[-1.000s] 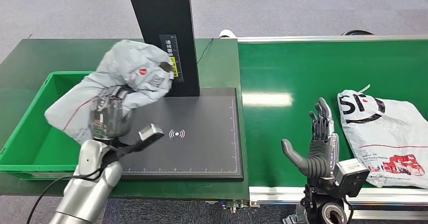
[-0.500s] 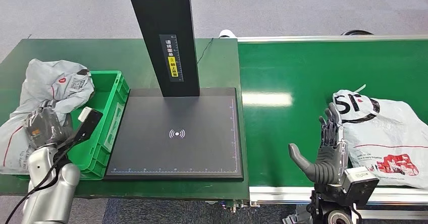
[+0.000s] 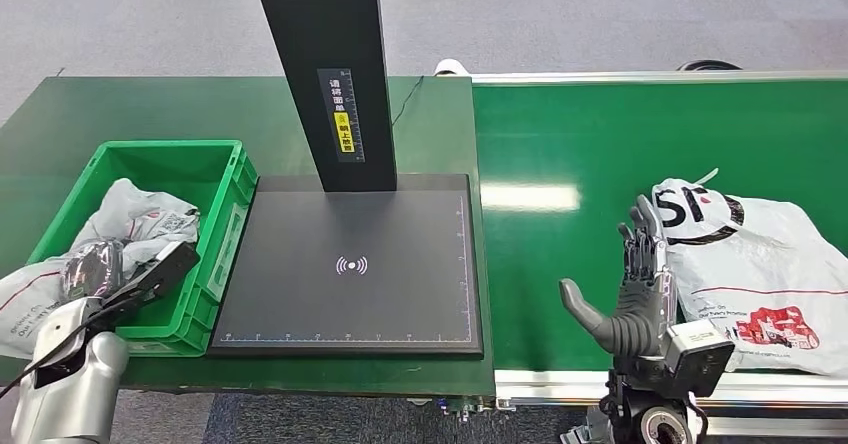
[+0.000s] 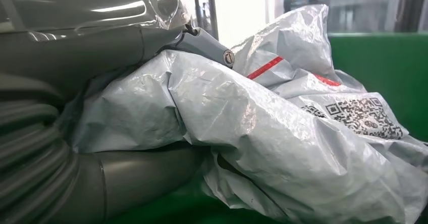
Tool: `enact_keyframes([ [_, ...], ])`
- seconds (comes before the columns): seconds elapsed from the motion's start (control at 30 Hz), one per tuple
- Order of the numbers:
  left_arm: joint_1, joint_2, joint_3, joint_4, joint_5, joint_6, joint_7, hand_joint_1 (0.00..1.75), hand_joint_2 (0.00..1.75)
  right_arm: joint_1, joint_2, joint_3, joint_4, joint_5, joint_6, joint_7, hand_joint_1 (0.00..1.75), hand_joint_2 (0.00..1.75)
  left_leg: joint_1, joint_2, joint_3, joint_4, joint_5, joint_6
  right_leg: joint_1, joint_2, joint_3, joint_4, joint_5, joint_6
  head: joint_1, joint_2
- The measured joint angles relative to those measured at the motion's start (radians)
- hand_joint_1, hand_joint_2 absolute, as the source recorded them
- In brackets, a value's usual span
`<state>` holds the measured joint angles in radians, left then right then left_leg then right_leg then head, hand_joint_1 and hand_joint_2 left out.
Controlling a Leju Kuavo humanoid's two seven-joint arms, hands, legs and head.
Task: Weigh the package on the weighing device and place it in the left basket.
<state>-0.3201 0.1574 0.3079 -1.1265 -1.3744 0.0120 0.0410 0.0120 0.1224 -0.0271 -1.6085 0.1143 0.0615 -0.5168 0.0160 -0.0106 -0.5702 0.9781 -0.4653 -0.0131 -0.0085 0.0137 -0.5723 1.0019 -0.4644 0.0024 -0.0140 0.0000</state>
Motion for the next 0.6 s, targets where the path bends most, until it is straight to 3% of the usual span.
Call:
enact_keyframes([
  [0.2,-0.006,0.01,-0.009,0.007,0.046,-0.08,-0.022,1.68,1.75,-0.006,0.004,-0.001,0.008,0.001,0.004,0.0,0.0,1.75,0.0,0.0,0.001,0.0,0.0,0.0,0.0,0.0,0.001,0.0,0.0,0.0,0.0,0.0],
  [0.33,-0.021,0.035,-0.032,0.039,0.118,-0.134,-0.066,0.07,1.75,-0.013,0.007,-0.002,0.012,0.002,0.008,0.003,0.0,1.75,0.0,-0.001,0.004,0.0,0.0,0.0,0.0,-0.001,0.005,0.0,-0.001,0.0,0.0,0.0],
  [0.5,-0.029,0.048,-0.059,0.064,0.118,-0.001,-0.06,0.0,1.75,-0.012,0.009,-0.014,0.011,0.002,0.008,0.009,0.0,1.75,0.001,-0.002,0.006,0.0,0.001,-0.001,0.001,-0.004,0.005,0.0,-0.001,-0.001,0.0,0.0],
  [0.6,-0.03,0.043,-0.067,0.054,0.128,0.16,-0.05,0.0,1.75,-0.009,0.012,-0.018,0.006,0.0,0.008,0.014,0.0,1.75,0.002,-0.002,0.004,0.0,0.004,-0.002,0.002,-0.004,0.004,0.0,0.001,-0.002,0.001,0.0],
])
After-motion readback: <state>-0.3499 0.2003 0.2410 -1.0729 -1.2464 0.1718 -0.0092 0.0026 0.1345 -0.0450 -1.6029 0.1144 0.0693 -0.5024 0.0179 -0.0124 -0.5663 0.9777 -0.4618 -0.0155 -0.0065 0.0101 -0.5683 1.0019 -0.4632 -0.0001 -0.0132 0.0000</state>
